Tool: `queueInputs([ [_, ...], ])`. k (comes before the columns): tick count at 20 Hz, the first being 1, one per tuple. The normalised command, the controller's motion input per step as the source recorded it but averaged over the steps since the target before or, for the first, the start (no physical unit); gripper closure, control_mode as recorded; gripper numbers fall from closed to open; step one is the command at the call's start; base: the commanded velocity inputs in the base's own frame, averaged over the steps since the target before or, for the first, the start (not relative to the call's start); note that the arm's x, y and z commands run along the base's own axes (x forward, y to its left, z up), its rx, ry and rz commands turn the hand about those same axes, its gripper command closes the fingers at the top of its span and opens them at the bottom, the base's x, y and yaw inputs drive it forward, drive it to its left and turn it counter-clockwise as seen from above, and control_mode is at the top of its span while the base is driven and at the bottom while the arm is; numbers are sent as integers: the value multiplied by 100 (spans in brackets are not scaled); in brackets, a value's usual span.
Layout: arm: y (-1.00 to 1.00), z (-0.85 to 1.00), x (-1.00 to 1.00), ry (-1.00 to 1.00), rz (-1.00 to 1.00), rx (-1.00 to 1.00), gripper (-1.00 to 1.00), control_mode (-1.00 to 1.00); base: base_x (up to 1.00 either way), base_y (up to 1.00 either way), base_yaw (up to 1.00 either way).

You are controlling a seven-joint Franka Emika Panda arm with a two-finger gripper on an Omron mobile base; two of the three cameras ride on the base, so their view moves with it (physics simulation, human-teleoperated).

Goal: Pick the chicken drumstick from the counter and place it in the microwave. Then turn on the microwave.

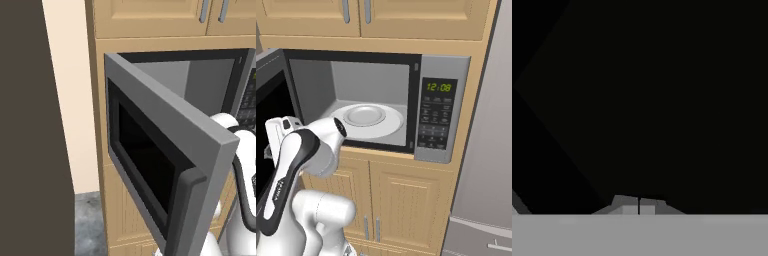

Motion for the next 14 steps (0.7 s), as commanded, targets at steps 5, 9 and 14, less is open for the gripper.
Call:
queueInputs([
  [5, 23, -38, -1, -11, -14, 11, 100, -100, 0, 0, 0],
  [9, 25, -39, 0, -11, -15, 11, 100, -100, 0, 0, 0],
  [14, 26, -41, 0, -10, -16, 11, 100, -100, 0, 0, 0],
])
